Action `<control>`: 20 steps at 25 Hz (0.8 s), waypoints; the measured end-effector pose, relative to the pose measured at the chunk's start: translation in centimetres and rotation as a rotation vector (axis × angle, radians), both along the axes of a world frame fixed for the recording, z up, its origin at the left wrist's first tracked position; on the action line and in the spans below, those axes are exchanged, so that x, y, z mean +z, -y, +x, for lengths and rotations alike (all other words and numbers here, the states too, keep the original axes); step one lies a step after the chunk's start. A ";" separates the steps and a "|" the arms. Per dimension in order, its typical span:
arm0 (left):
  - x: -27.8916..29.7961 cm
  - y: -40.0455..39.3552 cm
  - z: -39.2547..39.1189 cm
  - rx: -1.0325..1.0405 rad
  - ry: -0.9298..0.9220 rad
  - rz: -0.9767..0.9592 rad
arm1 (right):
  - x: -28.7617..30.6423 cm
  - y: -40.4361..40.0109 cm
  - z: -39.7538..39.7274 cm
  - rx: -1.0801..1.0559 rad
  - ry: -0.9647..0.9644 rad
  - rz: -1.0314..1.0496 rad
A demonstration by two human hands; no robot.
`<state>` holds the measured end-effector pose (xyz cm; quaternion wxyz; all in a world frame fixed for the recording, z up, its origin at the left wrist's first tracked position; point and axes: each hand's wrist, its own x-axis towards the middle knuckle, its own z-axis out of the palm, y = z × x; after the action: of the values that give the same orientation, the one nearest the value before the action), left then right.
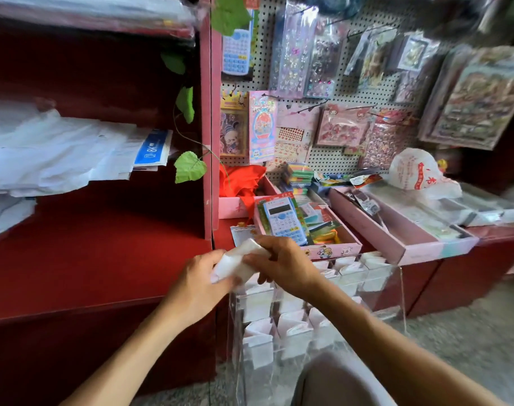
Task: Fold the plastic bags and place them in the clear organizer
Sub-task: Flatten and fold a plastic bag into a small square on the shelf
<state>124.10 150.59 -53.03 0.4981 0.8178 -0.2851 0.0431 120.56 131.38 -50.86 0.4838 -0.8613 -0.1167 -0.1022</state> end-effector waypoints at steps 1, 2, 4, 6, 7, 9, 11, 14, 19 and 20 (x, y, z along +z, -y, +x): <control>0.2 1.2 -0.6 -0.034 -0.031 0.021 | 0.6 0.9 -1.4 -0.015 -0.010 0.036; 0.4 2.3 -1.1 -0.074 -0.055 0.033 | 1.1 1.8 -2.8 -0.034 -0.015 0.065; 0.9 4.3 -1.7 -0.160 -0.087 0.015 | 1.9 3.3 -5.1 -0.085 -0.014 0.103; 1.2 6.0 -2.8 -0.230 -0.092 -0.013 | 2.6 4.8 -7.4 -0.147 -0.010 0.101; 1.3 6.8 -3.5 -0.241 -0.076 -0.013 | 3.0 5.7 -8.3 -0.181 -0.006 0.080; 1.2 8.4 -4.8 -0.259 -0.015 -0.006 | 4.0 7.9 -10.4 -0.273 -0.006 0.027; 1.1 10.0 -5.2 -0.268 0.006 0.005 | 5.0 10.9 -12.5 -0.395 0.000 -0.076; 0.4 11.8 -4.6 -0.266 -0.009 0.040 | 6.6 15.5 -14.7 -0.536 -0.022 -0.333; 0.1 13.5 -5.1 -0.218 0.011 0.120 | 7.4 19.6 -15.9 -0.561 0.018 -0.744; 0.1 13.7 -5.3 -0.213 0.020 0.141 | 7.1 19.8 -15.8 -0.547 0.017 -0.783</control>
<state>118.85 136.89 -52.88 0.4380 0.8154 -0.3778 -0.0222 104.77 111.58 -43.77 0.0773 -0.9771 0.0806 -0.1810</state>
